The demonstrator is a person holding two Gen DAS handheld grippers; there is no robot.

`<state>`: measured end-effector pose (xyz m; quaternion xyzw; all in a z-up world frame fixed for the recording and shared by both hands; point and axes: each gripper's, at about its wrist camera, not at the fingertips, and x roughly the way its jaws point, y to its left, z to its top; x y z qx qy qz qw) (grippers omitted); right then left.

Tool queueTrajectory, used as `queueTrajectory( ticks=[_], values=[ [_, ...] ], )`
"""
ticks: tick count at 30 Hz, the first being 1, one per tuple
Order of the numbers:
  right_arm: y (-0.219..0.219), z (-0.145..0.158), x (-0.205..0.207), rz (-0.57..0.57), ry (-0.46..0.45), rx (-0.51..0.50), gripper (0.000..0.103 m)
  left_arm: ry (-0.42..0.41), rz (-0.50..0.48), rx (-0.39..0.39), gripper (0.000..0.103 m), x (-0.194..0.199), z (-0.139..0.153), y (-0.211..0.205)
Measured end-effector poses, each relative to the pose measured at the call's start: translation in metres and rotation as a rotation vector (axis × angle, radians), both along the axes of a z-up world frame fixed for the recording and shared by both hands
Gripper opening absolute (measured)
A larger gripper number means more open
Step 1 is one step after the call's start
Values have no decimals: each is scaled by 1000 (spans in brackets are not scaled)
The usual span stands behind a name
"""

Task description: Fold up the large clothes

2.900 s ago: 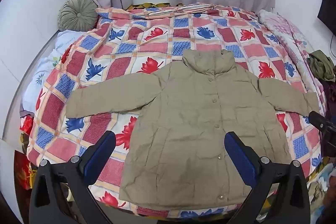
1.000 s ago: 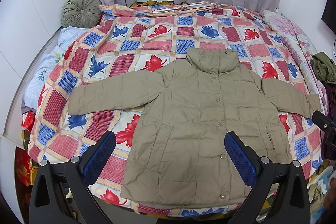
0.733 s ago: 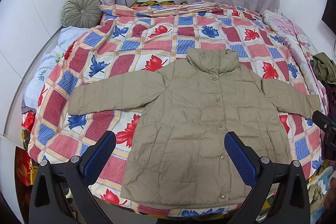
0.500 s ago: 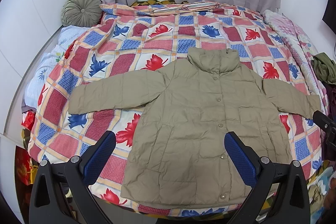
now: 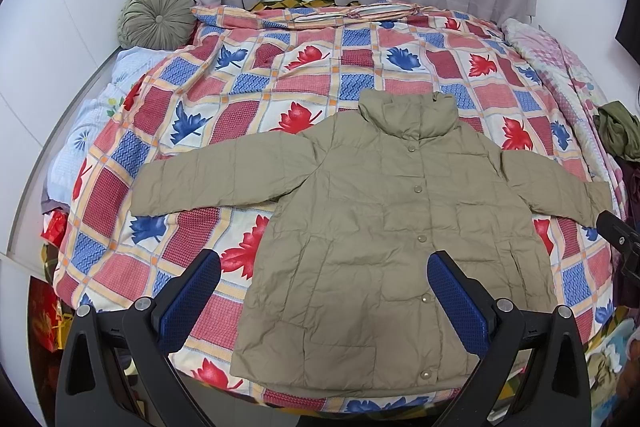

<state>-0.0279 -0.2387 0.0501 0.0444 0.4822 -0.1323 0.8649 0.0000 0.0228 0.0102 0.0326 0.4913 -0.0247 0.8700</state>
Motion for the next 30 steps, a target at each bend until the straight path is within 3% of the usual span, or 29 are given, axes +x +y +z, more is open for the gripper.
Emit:
queueTrajectory(
  ticks=[30],
  values=[
    [2,-1,2,2,0,2,103,3,1,-1,103,1,0,0]
  ],
)
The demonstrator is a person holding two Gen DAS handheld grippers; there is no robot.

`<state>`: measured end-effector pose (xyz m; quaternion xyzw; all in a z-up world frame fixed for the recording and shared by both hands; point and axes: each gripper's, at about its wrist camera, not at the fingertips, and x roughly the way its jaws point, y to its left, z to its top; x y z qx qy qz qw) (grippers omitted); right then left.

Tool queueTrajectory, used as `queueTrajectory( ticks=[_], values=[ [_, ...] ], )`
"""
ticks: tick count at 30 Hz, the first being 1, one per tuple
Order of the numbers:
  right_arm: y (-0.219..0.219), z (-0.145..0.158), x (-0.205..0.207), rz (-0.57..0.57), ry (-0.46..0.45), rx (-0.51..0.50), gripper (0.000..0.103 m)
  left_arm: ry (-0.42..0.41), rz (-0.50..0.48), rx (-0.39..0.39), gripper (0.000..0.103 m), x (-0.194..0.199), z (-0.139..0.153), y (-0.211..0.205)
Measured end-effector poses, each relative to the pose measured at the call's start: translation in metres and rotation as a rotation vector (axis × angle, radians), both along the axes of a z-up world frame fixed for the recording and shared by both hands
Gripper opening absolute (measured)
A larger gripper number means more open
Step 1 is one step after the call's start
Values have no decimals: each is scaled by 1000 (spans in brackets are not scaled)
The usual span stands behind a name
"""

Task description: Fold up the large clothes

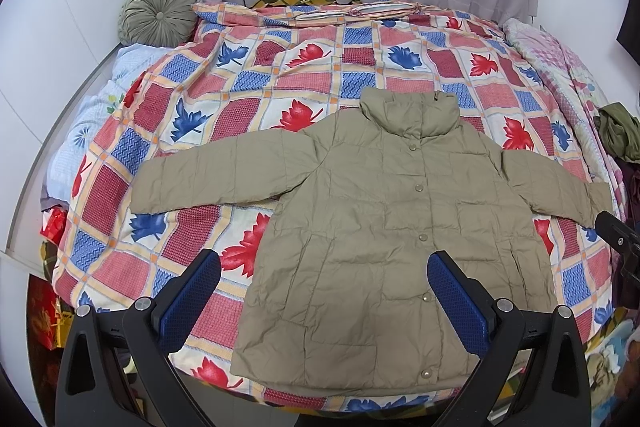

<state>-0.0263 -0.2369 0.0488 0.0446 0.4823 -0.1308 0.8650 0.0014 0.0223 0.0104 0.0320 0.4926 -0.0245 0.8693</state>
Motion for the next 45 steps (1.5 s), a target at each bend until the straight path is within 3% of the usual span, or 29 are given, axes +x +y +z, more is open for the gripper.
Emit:
queueTrajectory(
  ticks=[15,22,29,34,38,42,45],
  values=[
    [11,-8,9,-1,38,53,103,29,14,-18,103,-4,-18,23],
    [23,-44,29,45,109,148,103,104,67,-72,103,14,-58,56],
    [53,-88,47,97,119,227,103,160,162,-162,103,43,-114,114],
    [77,-135,67,146,162,291,103,182,218,-273,103,76,-164,156],
    [103,-175,83,199,284,272,103,164,248,-440,103,111,-202,188],
    [121,-198,88,223,296,272,103,151,280,-617,103,148,-238,207],
    [129,-218,93,228,314,274,103,134,283,-695,103,172,-259,211]
  ],
)
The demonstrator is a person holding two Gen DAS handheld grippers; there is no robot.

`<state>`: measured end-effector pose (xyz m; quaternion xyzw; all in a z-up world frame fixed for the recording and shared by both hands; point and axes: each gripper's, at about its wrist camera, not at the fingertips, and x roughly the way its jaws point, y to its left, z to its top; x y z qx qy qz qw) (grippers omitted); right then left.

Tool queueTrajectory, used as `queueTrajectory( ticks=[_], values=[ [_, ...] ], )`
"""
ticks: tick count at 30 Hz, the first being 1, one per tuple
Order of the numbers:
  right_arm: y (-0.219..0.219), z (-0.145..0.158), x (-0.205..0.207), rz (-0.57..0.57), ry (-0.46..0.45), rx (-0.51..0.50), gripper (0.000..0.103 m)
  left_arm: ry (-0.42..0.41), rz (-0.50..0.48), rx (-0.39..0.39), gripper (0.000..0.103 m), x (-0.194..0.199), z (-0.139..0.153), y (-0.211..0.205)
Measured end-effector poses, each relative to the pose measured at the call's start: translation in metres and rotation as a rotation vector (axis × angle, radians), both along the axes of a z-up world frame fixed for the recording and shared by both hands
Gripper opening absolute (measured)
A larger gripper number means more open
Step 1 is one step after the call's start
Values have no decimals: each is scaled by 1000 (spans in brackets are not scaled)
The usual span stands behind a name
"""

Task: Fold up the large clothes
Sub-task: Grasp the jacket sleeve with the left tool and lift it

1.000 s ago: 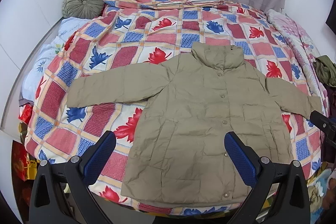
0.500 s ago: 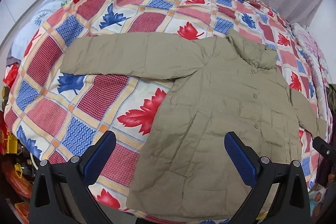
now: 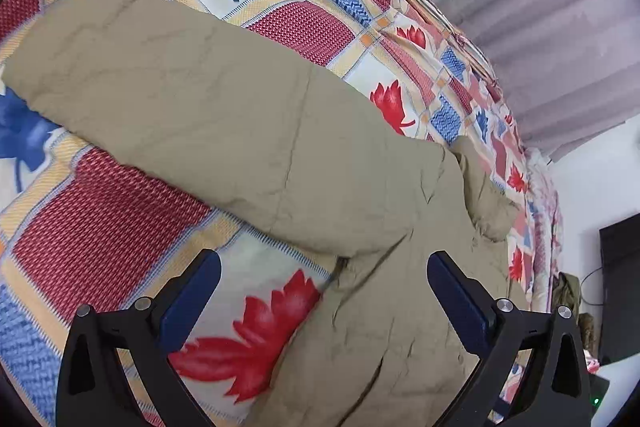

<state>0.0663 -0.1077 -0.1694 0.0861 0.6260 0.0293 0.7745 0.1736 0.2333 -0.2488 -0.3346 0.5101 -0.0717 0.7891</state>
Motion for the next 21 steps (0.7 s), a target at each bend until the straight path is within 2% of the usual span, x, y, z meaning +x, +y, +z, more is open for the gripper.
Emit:
queueTrajectory(
  ticks=[4,9,14,18,19,20,21],
  values=[
    [10,-21,7,17,20,5,103,-2,9,-84,103,29,-26,4],
    [22,-30,23,39,-7,-1,103,-17,47,-62,103,52,-32,24],
    [37,-33,59,43,-58,0,103,-31,136,27,103,72,-31,70],
    [53,-35,96,42,-106,37,103,0,222,124,103,86,-40,104],
    [58,-35,106,41,-120,51,103,8,245,134,99,88,-42,111],
    [63,-36,116,39,-136,64,103,16,265,141,86,88,-45,118],
    [68,-37,125,37,-148,77,102,35,281,141,78,91,-48,123]
  ],
)
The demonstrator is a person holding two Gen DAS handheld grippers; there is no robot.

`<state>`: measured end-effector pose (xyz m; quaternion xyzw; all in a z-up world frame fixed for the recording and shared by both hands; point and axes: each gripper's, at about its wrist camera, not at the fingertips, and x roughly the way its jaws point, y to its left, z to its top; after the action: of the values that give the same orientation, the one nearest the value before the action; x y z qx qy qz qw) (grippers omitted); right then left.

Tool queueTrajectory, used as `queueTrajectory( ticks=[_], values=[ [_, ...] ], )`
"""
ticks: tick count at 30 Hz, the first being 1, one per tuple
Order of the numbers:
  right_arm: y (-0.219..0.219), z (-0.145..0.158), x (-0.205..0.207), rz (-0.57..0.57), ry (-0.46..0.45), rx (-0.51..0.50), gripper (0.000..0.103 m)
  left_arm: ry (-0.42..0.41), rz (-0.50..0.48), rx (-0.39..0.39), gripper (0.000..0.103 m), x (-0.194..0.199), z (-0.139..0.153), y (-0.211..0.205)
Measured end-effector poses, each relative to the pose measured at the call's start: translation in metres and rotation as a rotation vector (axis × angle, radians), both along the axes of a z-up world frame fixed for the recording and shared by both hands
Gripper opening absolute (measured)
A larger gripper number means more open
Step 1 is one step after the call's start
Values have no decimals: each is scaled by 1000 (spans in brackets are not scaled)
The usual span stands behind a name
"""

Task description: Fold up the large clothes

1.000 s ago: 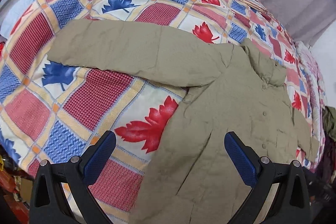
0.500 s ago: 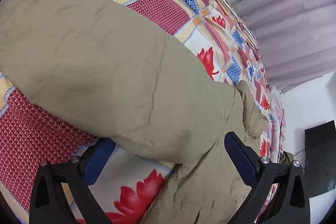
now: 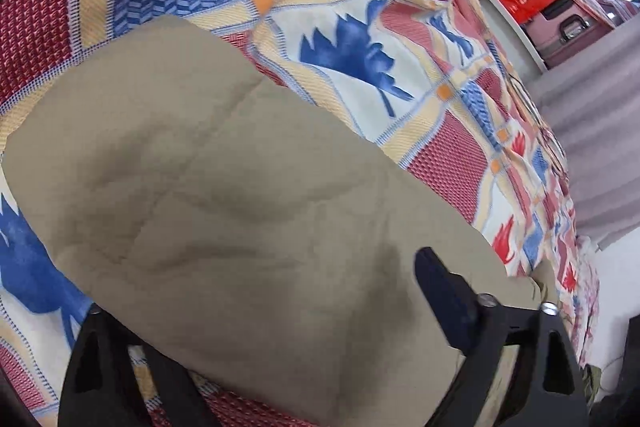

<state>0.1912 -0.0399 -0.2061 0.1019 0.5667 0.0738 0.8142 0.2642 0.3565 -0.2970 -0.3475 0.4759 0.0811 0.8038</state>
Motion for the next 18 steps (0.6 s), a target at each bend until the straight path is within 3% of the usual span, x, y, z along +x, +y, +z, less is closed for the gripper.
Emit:
queueTrajectory(
  ticks=[1,2,3,4,5,10,14,18],
  values=[
    [5,-2,9,-5,-10,18,100,9,4,-6,57,0,-3,5],
    [10,-5,18,-9,-11,40,80,17,1,-11,31,1,-6,7],
    [16,-10,26,-10,2,57,40,18,-14,-17,21,3,-8,9],
    [20,-16,33,-16,30,70,17,17,-25,-13,13,2,-7,9],
    [23,-23,38,-29,53,87,4,14,-30,5,12,0,-3,7],
    [42,-45,48,-15,58,162,4,-98,-120,135,7,-12,49,-9],
    [50,-72,51,-23,117,233,4,-206,-219,161,8,-15,96,-33],
    [48,-95,55,-45,155,263,3,-289,-359,183,7,-8,136,-85]
  ],
)
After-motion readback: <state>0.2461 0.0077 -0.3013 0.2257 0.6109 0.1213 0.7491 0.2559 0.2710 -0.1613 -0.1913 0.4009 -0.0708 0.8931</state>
